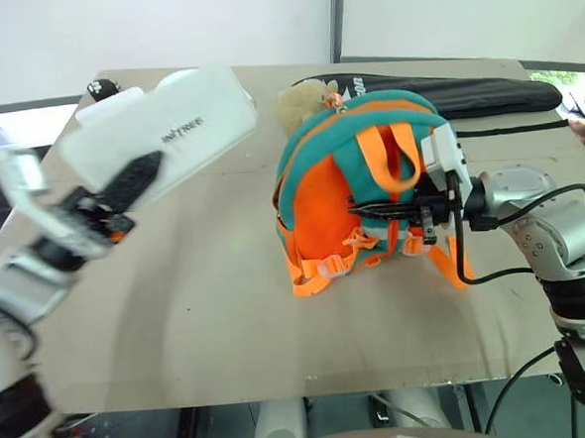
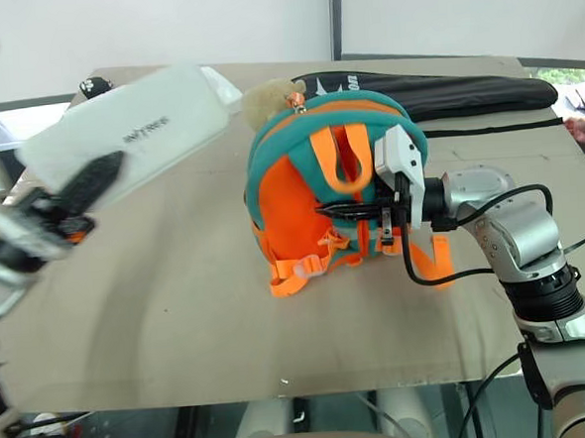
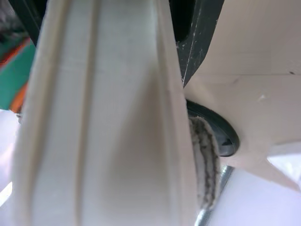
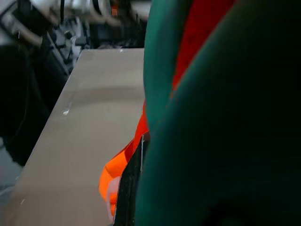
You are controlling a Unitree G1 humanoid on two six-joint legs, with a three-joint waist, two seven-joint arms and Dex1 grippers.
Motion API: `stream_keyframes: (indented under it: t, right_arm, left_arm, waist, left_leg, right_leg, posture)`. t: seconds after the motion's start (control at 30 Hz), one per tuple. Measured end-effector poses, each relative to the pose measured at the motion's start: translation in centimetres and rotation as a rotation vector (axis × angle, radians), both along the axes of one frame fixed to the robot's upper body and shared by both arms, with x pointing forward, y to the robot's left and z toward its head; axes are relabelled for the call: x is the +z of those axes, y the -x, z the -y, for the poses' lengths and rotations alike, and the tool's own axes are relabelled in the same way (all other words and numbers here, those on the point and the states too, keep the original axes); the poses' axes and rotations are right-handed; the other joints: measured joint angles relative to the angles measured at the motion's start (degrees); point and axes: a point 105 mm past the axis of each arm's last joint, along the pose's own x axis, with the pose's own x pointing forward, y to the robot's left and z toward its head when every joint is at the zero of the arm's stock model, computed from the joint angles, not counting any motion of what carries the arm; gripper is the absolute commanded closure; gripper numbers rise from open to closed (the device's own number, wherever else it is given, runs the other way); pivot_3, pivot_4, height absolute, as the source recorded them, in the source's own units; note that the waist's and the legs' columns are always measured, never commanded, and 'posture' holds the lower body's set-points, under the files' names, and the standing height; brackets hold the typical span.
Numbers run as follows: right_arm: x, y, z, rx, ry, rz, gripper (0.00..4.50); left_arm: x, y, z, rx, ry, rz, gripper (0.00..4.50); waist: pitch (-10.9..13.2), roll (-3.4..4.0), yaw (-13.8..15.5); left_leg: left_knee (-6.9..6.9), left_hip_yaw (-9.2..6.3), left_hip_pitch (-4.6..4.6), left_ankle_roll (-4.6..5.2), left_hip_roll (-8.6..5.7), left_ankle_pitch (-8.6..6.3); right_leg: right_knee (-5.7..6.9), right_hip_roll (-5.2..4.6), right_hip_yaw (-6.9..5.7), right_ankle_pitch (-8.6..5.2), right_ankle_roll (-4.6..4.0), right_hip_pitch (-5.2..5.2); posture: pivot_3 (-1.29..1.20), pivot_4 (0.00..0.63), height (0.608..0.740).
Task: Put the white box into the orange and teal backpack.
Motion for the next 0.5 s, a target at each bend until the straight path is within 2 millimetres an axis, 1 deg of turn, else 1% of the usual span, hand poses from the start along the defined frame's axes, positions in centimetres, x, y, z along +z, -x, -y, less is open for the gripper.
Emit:
stream_keyframes:
  t: [0.03, 0.1, 0.17, 0.23, 0.3, 0.4, 0.5]
  right_arm:
    - [0.1, 0.0, 0.0, 0.003, -0.002, 0.000, 4.50]
    - [0.1, 0.0, 0.1, 0.008, -0.002, -0.005, 4.50]
    - [0.1, 0.0, 0.2, 0.011, -0.003, -0.009, 4.50]
    - [0.3, 0.0, 0.5, 0.012, -0.004, -0.014, 4.50]
    - [0.4, 0.0, 0.8, 0.008, -0.001, -0.018, 4.50]
    - [0.6, 0.1, 1.0, 0.012, -0.005, -0.022, 4.50]
    - [0.6, 0.5, 1.1, 0.023, 0.000, -0.016, 4.50]
  left_arm:
    - [0.7, 0.8, 0.1, -0.044, -0.018, 0.017, 3.44]
    - [1.9, 2.6, 0.5, -0.141, -0.109, 0.022, 3.44]
    - [2.1, 3.4, 1.0, -0.209, -0.151, 0.028, 3.44]
    - [1.9, 3.8, 1.5, -0.257, -0.167, 0.025, 3.44]
    - [1.4, 3.3, 1.7, -0.268, -0.198, 0.025, 3.44]
    - [0.2, 1.9, 2.4, -0.273, -0.286, 0.040, 3.44]
    - [-0.6, 0.9, 3.1, -0.304, -0.343, 0.063, 3.44]
  waist:
    - [0.03, 0.06, 0.07]
    - [0.03, 0.01, 0.12]
    - [0.08, 0.12, 0.20]
    - [0.08, 0.10, 0.20]
    - [0.09, 0.11, 0.21]
    - [0.09, 0.11, 0.26]
    - [0.09, 0.09, 0.26]
  left_leg:
    - [0.03, 0.04, 0.05, 0.00, -0.02, 0.00]
    - [0.09, 0.04, 0.09, -0.01, -0.02, 0.00]
    - [0.08, 0.09, 0.10, -0.01, -0.05, 0.00]
    - [0.08, 0.07, 0.05, -0.01, -0.04, 0.00]
    - [0.04, 0.08, 0.04, -0.01, -0.04, 0.00]
    - [0.01, 0.08, 0.01, -0.01, -0.03, 0.00]
    - [0.01, 0.12, -0.04, -0.01, -0.03, 0.00]
  right_leg:
    - [0.03, -0.06, 0.00, -0.01, -0.01, 0.04]
    - [0.02, -0.09, -0.04, 0.00, -0.02, 0.04]
    - [0.02, -0.18, -0.03, 0.00, -0.02, 0.05]
    - [0.02, -0.17, -0.04, 0.00, -0.02, 0.03]
    - [0.02, -0.15, -0.04, 0.00, -0.02, 0.03]
    - [0.01, -0.10, -0.04, 0.00, -0.02, 0.01]
    - [-0.01, -0.10, -0.01, 0.00, -0.01, -0.01]
  posture:
    - [0.00, 0.150, 0.740]
    - [0.00, 0.150, 0.740]
    - [0.00, 0.150, 0.740]
    - [0.00, 0.150, 0.740]
    - [0.00, 0.150, 0.740]
    - [0.00, 0.150, 0.740]
    - [0.00, 0.150, 0.740]
